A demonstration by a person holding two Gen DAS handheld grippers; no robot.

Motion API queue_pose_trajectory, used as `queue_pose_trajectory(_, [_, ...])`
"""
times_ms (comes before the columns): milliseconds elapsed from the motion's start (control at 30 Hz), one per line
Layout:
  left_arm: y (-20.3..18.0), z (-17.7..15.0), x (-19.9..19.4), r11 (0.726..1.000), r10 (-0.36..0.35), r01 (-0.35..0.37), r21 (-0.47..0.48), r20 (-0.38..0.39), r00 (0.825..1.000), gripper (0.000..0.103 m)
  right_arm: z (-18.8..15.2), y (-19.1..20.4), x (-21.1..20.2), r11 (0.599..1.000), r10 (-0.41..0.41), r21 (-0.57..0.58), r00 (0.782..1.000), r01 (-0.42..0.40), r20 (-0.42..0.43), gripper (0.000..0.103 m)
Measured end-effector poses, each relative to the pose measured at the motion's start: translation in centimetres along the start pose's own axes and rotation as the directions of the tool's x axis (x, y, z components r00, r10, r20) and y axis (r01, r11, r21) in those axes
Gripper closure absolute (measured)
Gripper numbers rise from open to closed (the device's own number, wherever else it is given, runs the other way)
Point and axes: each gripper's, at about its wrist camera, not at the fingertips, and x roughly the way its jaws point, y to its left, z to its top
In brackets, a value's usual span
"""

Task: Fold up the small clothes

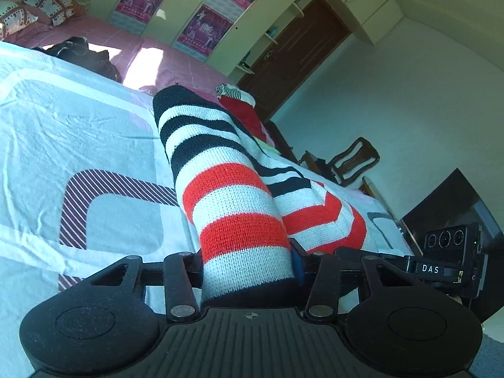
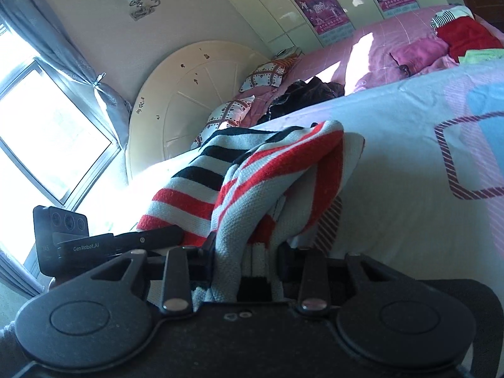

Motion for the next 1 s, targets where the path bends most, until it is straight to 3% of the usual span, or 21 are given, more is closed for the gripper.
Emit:
queue_pose_trajectory(233, [3.2,1.6,-9.2,1.000,0.021,-0.021,0.017,0.049,0.999,0.057,-0.1,8.5,3.3,0.997,0.030,-0.065,1.000,-0.030,-0.007,0.068])
queue_pose_trajectory(567, [12.8,2.3,-20.7,0.995,0.097,-0.095,-0.029,0.087,0.991,0.057,-1.5,18.6,13.6,0.992,0.098,-0.074,0.993,-0.103,-0.062,0.068])
queue_pose_trajectory(733, [17.7,1.8,-22.8,0.990,0.129,-0.123,-0.071,0.077,0.989,0.057,-2.9,21.3,18.4,0.991,0.113,-0.067,0.989,-0.119,-0.096,0.068])
queue_pose_trajectory(933, [22.0,1.2,-21.7,0.984,0.145,-0.141,-0.112,0.026,0.989,0.056,-5.1,21.1,22.3,0.995,0.093,-0.015,0.986,-0.096,-0.136,0.068])
queue_pose_trajectory(1000, [23.2,0.6,-20.5,0.977,0.170,-0.171,-0.127,-0.023,0.985,0.054,-6.0,20.5,23.4,0.998,0.063,0.004,0.984,-0.063,-0.166,0.068])
